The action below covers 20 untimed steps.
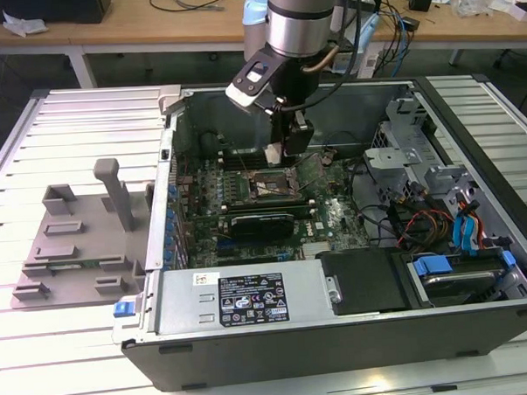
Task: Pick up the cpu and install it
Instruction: 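Place the cpu into insertion slot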
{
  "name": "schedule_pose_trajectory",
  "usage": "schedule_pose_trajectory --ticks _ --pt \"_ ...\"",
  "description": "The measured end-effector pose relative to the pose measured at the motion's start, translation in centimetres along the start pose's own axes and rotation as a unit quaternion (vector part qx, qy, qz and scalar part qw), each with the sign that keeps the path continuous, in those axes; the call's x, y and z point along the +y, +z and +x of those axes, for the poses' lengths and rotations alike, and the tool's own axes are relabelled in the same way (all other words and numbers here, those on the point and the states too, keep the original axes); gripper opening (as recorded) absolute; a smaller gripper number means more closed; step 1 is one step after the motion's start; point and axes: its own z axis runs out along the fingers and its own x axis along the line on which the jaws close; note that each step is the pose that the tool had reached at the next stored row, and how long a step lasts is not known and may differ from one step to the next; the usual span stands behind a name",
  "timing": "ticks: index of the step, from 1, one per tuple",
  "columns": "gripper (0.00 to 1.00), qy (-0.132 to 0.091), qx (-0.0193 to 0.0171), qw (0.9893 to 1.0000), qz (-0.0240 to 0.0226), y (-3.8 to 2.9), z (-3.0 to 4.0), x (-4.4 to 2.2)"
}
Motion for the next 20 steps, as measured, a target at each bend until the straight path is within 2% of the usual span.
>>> schedule_pose_trajectory --ticks 5,11,20 --pt "0.54 0.005 0.0003 1.0000 -0.0001 0.12 0.00 0.01" --pt "0.54 0.005 0.0000 1.0000 0.0000 0.72 -0.01 0.02" --pt "0.54 0.005 0.0001 1.0000 0.0000 0.76 -0.01 0.02"
